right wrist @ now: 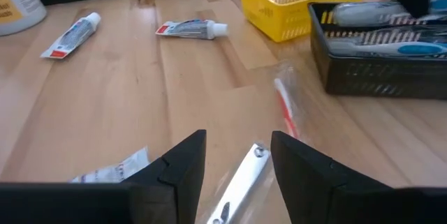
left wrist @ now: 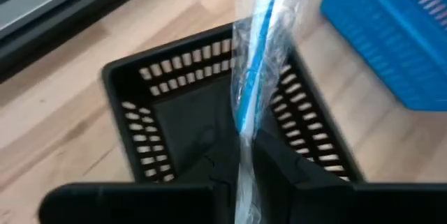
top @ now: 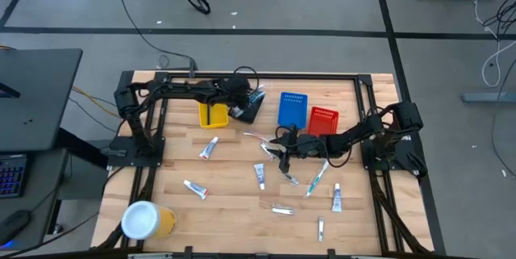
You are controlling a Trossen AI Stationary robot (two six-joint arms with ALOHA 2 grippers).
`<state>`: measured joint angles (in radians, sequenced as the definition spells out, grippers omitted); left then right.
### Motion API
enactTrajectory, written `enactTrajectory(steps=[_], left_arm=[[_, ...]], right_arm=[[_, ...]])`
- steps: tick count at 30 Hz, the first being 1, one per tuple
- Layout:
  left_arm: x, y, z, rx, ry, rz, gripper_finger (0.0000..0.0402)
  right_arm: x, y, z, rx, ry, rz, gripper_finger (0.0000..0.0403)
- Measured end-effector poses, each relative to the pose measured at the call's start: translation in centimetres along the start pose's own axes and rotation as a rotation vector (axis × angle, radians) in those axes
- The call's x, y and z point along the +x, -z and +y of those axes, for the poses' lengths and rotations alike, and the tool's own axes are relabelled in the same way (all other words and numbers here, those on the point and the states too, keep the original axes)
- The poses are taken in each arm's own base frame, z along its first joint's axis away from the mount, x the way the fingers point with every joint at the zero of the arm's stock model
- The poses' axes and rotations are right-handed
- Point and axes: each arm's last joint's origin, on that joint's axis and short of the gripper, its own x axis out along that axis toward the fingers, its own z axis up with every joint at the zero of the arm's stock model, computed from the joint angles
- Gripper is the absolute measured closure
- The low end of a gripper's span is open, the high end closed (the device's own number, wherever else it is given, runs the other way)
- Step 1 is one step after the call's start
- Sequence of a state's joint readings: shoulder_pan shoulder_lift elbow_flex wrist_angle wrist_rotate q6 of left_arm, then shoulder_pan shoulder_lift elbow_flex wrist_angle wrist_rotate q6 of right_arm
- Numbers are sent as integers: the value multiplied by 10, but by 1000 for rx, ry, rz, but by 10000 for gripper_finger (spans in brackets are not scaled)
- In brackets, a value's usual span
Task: Pick & Place Travel size toiletries
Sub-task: Put the blue toothbrush into the black bin, then put the blue toothpaste into the blue bin
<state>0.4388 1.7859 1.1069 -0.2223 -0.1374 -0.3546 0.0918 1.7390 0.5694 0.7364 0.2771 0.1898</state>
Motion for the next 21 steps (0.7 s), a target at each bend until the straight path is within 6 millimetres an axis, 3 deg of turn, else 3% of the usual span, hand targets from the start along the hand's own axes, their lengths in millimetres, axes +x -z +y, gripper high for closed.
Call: enactTrajectory(steps=[11,17,21], left_arm=[[-1,4,-9,158,13,5,300],[-17,2,-11,147,14,22,281],[-34,-2,-9,152,12,13,278]], right_arm=[[1,0,-1,-44,-41,8,230],[-1,1,-5,-59,-26,48,230],[-16,-8,-8,-52,-2,110,230]])
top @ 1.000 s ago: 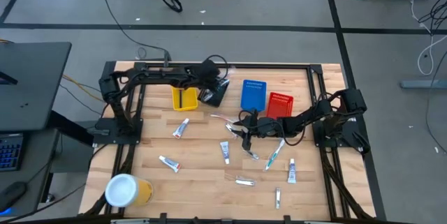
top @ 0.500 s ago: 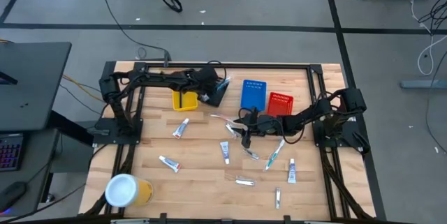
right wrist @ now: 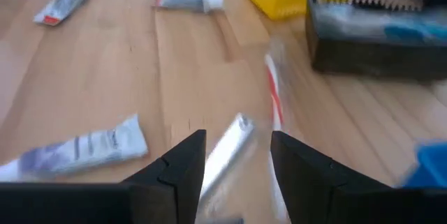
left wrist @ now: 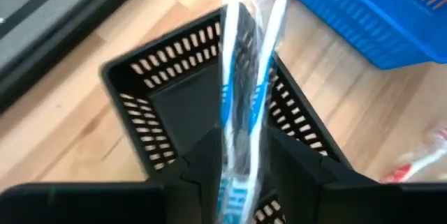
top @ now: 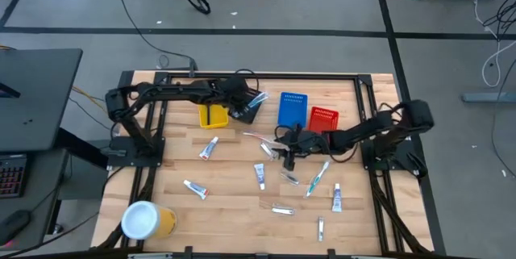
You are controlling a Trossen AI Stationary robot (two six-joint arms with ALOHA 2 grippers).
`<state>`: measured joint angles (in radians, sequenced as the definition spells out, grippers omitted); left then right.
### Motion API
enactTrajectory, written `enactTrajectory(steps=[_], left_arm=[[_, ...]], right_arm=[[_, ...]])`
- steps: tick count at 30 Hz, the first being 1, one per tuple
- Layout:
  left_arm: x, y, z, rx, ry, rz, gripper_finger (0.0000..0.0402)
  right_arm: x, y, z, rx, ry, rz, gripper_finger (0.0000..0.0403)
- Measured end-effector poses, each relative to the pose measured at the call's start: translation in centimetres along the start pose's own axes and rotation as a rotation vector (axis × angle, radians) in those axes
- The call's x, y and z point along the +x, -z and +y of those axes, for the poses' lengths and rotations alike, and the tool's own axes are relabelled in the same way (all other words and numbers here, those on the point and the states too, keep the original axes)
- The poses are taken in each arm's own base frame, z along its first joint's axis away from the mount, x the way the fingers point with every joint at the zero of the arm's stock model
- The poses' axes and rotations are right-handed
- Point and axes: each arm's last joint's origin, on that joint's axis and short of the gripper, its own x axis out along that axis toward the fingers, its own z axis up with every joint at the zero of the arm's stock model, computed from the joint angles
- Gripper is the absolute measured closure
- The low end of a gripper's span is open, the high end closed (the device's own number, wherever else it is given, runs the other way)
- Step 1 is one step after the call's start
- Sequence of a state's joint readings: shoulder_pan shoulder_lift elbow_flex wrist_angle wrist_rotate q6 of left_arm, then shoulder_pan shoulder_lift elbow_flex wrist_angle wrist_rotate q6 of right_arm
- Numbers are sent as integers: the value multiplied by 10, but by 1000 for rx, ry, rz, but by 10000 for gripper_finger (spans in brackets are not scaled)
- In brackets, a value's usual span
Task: Pick & Place Travel size toiletries
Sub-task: Put the blue toothpaste into the blue bin
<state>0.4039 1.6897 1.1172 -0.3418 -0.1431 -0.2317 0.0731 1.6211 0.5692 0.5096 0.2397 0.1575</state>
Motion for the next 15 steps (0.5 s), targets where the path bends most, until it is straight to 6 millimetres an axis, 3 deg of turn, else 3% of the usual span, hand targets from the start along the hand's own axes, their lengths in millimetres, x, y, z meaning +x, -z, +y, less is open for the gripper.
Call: enactTrajectory(steps=[4,9,13,15], left_arm=[[-36,-6,4,60,23,-41,279],[-110,-11,13,147,36,-199,281],[-165,-1,22,218,44,-312,281],[-179,10,24,216,72,-362,281]], right_arm=[[-24,-10,-4,53,2,58,230],[-49,-17,-9,89,14,108,230],[-57,-15,-10,82,-33,168,230],[-58,-13,-10,88,-31,191,230]])
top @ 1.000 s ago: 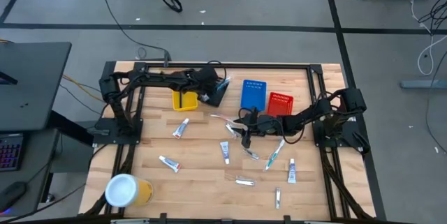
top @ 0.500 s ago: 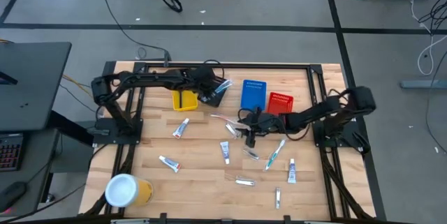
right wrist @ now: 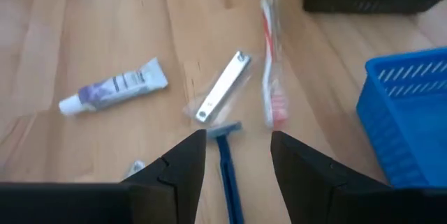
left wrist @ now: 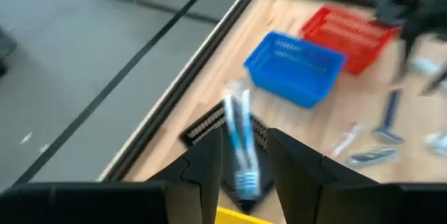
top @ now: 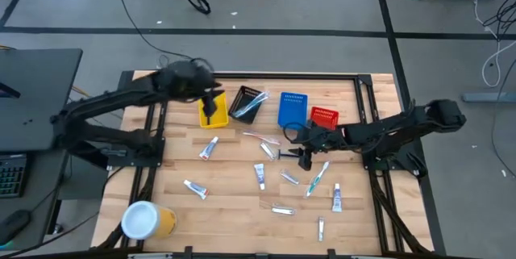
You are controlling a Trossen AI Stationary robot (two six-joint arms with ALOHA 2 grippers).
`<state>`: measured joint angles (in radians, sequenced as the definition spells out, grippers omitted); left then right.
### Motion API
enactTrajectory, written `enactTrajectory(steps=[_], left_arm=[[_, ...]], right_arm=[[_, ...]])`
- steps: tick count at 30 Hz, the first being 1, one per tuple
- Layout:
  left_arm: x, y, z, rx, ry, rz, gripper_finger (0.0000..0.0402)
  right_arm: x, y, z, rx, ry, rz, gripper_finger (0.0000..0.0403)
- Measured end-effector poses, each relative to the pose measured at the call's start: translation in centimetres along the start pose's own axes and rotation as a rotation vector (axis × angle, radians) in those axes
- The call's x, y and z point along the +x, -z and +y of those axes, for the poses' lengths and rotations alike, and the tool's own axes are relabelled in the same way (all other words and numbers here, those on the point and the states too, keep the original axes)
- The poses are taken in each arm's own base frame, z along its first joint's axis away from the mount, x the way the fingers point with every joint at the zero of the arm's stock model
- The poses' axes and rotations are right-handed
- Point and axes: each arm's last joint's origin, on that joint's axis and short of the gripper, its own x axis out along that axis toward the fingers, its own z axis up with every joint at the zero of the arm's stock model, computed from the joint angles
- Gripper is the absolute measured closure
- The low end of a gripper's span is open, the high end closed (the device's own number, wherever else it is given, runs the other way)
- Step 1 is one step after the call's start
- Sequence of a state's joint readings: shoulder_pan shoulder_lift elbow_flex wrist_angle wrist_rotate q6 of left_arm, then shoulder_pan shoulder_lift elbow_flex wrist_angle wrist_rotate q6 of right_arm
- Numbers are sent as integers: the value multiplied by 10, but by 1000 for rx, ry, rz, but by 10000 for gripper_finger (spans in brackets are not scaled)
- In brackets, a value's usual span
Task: Pick & Place Travel size toiletries
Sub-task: Put the blue toothpaste into the blue bin
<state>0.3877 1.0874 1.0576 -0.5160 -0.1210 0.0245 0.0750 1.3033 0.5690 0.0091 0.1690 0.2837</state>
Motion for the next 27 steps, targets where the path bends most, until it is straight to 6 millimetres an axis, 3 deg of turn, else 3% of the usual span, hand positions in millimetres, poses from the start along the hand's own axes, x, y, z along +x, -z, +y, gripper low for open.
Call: enactTrajectory(steps=[6,15,20,23,27], left_arm=[[-16,47,-9,-119,53,-34,281],[11,110,-24,-212,98,32,281],[20,128,-28,-253,107,51,281],[21,133,-28,-267,99,66,281],[21,133,-28,-280,100,60,281]], right_arm=[[4,-1,1,63,-1,-14,230],[11,-12,12,84,-117,-145,230],[22,-12,27,163,-205,-205,230],[28,-13,45,58,-239,-207,230],[26,-30,62,-21,-204,-104,230]])
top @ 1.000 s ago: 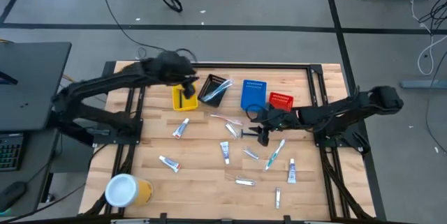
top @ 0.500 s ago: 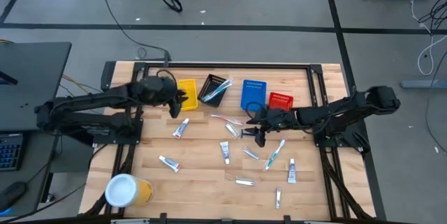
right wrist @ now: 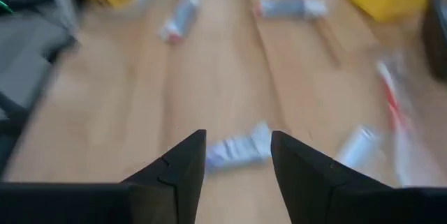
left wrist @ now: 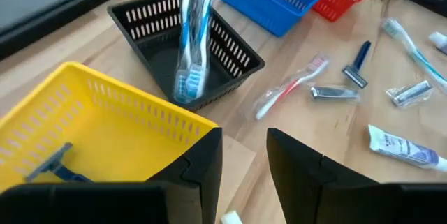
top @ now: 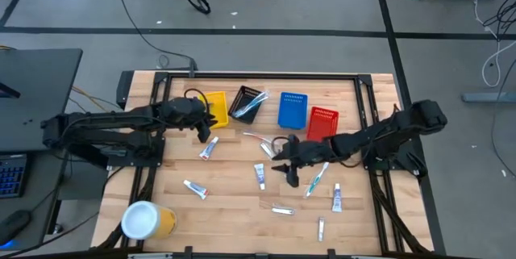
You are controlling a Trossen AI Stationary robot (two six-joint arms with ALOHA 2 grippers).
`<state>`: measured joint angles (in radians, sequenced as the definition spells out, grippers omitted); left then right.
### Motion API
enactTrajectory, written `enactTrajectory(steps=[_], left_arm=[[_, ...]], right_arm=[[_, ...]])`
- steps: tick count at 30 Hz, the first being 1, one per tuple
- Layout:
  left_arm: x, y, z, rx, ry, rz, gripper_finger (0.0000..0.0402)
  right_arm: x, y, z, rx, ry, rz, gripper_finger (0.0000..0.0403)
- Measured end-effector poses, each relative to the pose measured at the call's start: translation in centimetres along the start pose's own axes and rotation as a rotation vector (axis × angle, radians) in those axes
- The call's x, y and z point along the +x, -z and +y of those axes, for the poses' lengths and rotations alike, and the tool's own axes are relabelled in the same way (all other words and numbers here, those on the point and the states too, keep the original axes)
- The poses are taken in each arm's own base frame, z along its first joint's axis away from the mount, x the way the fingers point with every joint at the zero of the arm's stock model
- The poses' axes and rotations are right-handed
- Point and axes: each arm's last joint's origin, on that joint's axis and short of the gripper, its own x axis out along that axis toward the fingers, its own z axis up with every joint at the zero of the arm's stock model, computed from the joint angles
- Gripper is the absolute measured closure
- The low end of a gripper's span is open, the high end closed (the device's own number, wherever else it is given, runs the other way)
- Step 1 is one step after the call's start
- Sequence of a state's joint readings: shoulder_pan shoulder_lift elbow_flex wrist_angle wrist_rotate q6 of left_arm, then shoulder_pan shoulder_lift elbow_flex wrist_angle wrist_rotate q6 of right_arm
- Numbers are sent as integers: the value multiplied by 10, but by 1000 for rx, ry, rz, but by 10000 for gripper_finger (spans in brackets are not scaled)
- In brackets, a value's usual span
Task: Pick & Place Travel size toiletries
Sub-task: Put the blue toothpaste into the blue bin
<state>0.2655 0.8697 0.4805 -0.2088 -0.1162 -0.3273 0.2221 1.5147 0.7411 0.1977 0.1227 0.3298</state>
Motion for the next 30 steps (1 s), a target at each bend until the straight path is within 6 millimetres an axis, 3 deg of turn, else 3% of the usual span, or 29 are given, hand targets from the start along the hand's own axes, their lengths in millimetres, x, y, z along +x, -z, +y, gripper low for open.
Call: enactTrajectory(steps=[4,8,11,14,19,30], left_arm=[[0,0,0,-26,0,2,281],[0,1,0,-32,-1,8,281],[0,1,0,-32,-1,8,281],[0,1,0,-32,-1,8,281],[0,1,0,-32,-2,9,281],[0,-2,0,5,-44,-30,281]], right_arm=[[-11,-22,13,53,18,264,230],[-36,-34,25,379,-19,610,230],[-49,-28,31,686,28,840,230],[-62,-13,34,823,191,999,230],[-71,11,36,1034,463,1113,230],[-61,60,54,1240,552,1080,230]])
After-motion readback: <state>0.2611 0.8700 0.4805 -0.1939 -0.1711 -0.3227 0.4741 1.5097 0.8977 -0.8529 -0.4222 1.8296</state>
